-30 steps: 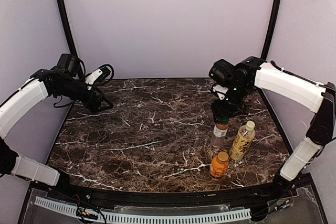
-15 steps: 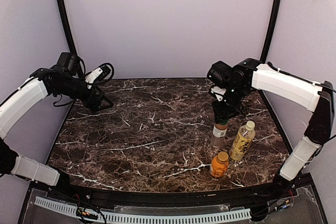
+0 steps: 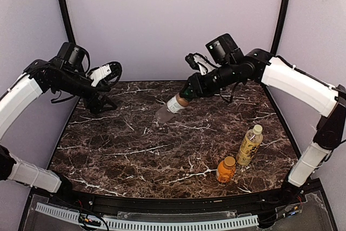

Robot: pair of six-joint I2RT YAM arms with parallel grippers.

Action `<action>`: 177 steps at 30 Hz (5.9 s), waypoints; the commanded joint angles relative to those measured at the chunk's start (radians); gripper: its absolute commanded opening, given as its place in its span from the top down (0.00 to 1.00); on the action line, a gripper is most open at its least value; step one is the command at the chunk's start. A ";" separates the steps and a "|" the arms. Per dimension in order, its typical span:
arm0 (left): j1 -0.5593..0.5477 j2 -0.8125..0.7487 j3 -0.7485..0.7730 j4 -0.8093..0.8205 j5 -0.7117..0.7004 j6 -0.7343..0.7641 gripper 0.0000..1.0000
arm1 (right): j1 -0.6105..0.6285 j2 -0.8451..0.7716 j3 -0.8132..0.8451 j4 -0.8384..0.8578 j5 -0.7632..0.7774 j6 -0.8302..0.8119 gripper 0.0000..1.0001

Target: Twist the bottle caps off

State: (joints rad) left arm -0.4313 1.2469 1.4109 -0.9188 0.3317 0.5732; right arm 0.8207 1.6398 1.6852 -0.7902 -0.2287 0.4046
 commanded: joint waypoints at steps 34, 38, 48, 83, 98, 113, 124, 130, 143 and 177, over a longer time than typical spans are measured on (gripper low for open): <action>-0.407 -0.082 -0.116 0.233 -0.523 0.114 0.53 | 0.150 0.107 0.001 0.638 -0.253 0.237 0.92; -0.408 -0.088 -0.121 0.237 -0.529 0.117 0.58 | 0.145 0.087 -0.022 0.636 -0.234 0.237 0.36; -0.408 -0.130 -0.187 0.338 -0.599 0.243 0.59 | 0.135 0.063 -0.070 0.669 -0.257 0.312 0.31; -0.408 -0.103 -0.080 -0.044 -0.146 0.210 0.68 | 0.233 0.083 0.015 0.497 -0.300 -0.321 1.00; -0.408 -0.078 -0.012 -0.112 0.075 0.104 0.69 | 0.393 -0.040 -0.181 0.767 0.013 -1.073 1.00; -0.409 -0.224 -0.213 0.432 -0.494 0.204 0.67 | 0.265 -0.179 -0.292 0.730 0.021 -0.303 0.19; -0.424 -0.307 -0.456 0.923 -0.761 0.553 0.67 | 0.246 -0.060 -0.119 0.775 0.107 0.252 0.14; -0.430 -0.297 -0.478 0.977 -0.787 0.592 0.67 | 0.246 -0.001 -0.069 0.774 0.100 0.281 0.15; -0.436 -0.279 -0.475 0.980 -0.780 0.605 0.68 | 0.243 0.062 -0.007 0.786 0.036 0.277 0.35; -0.442 -0.175 -0.127 0.012 0.007 0.186 0.77 | 0.395 -0.034 -0.083 0.560 -0.036 -1.163 1.00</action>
State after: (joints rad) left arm -0.8497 1.0302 1.2572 -0.8043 0.1154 0.7731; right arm 1.1679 1.6154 1.6299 -0.2970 -0.2878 -0.4194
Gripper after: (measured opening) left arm 0.469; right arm 0.367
